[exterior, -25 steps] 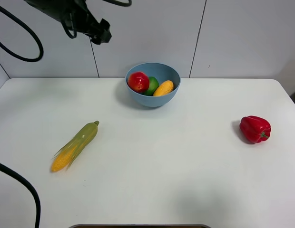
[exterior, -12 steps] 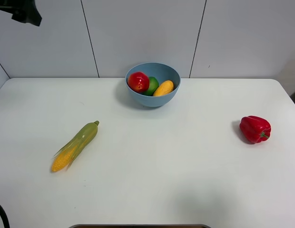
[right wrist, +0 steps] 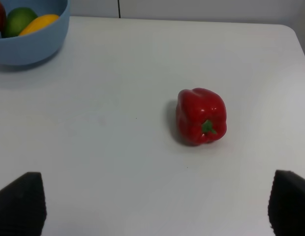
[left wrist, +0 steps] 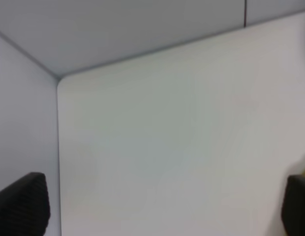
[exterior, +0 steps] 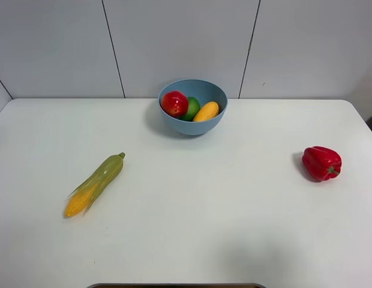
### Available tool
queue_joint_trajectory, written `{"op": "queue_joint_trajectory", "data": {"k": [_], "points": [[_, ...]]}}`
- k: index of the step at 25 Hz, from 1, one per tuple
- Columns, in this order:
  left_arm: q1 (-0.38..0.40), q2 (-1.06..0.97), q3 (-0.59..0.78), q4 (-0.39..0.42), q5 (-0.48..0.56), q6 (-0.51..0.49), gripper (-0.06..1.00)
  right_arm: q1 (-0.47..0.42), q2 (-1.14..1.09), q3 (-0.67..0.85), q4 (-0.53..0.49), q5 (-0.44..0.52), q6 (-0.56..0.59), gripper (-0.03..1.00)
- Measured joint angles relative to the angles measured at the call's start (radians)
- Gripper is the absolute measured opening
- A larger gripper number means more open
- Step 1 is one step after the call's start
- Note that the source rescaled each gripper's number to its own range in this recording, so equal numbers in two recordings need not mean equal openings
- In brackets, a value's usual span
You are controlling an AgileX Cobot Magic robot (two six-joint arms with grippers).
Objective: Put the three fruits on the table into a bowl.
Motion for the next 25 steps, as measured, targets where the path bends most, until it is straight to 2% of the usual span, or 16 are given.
{"op": "queue_joint_trajectory", "data": {"k": [5, 18, 25], "points": [[0.005, -0.164, 0.118, 0.000, 0.086, -0.025, 0.98, 0.000, 0.000, 0.000, 0.000, 0.000, 0.000, 0.94], [0.005, -0.691, 0.465, -0.006, 0.113, -0.093, 0.98, 0.000, 0.000, 0.000, 0.000, 0.000, 0.000, 0.94], [0.005, -0.927, 0.688, -0.104, 0.105, -0.141, 0.98, 0.000, 0.000, 0.000, 0.000, 0.000, 0.000, 0.94]]}}
